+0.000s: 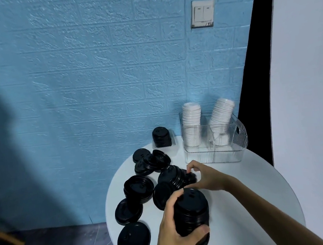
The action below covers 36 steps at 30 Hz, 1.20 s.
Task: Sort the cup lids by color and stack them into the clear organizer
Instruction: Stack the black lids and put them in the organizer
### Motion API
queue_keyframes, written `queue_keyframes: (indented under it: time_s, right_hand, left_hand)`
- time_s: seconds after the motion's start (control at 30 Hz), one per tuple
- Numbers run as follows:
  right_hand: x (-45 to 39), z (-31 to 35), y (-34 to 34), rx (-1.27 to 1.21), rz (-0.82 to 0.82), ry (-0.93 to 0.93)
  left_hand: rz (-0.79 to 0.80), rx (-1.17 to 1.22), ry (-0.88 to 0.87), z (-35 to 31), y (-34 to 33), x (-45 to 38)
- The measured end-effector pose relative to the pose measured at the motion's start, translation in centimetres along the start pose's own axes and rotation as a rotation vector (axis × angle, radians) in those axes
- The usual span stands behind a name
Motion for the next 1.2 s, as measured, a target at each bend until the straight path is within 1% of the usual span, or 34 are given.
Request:
queue_keyframes:
  time_s: [0.17, 0.23, 0.33, 0.43, 0.57, 0.63, 0.7, 0.77, 0.87, 0.97, 1.07, 1.13, 1.2]
  right_hand:
    - [-1.2, 0.5, -1.1, -0.195, 0.135, -0.093]
    - [-1.7, 0.7, -1.4, -0.207, 0.177, -0.124]
    - [-1.9, 0.5, -1.1, -0.165, 0.16, -0.118]
    - [-1.1, 0.3, -0.2, -0.098, 0.102, -0.089]
    - [1.2, 0.5, 3.2, -0.022, -0.078, -0.045]
    - [2.9, 1.3, 5.3, -0.061, -0.198, -0.014]
    - [5.0, 3.5, 6.0, -0.156, -0.241, 0.077]
    - [7.2, 6.7, 4.7, -0.248, -0.173, 0.19]
    - [10.1, 9.9, 1.0, -0.241, -0.06, 0.289]
    - [11.2, 10.5, -1.7, -0.181, -0.043, 0.296]
    - [11.0, 10.1, -3.0, -0.186, -0.036, 0.281]
    - [11.0, 10.0, -3.5, -0.214, 0.008, 0.264]
    - [10.9, 9.5, -3.6, -0.173, 0.083, 0.213]
  left_hand:
    - [-0.004, 0.002, -0.007, 0.0, 0.0, -0.1]
    - [-0.008, 0.003, -0.01, 0.1, 0.0, -0.1]
    - [-0.014, -0.006, -0.017, 0.2, 0.0, -0.2]
    - [-0.026, -0.007, -0.01, 0.5, 0.0, -0.3]
    - [-0.014, 0.002, -0.023, 0.8, -0.1, -0.3]
    - [-0.016, -0.002, -0.046, 0.6, -0.1, -0.3]
    - [-0.037, -0.019, -0.079, 0.4, -0.1, -0.4]
    - [-0.057, -0.016, -0.106, 0.4, 0.0, -0.3]
    - [-0.067, 0.004, -0.117, 0.5, -0.1, -0.3]
    - [-0.123, -0.017, -0.098, 0.7, 0.0, -0.1]
    - [-0.164, -0.074, -0.113, 0.3, 0.2, 0.3]
    - [-0.168, -0.159, -0.163, 0.0, 0.1, 0.5]
    - [-0.172, -0.192, -0.174, -0.4, 0.1, 0.5]
Point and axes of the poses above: each hand's wrist, its own x-axis away from the middle knuckle, its own y-axis out of the back of the hand, z = x × y, the point moved 8 cm from there along -x, towards the middle knuckle, and after that the axes turned 6 degrees about -x, right-handed, at the moved point
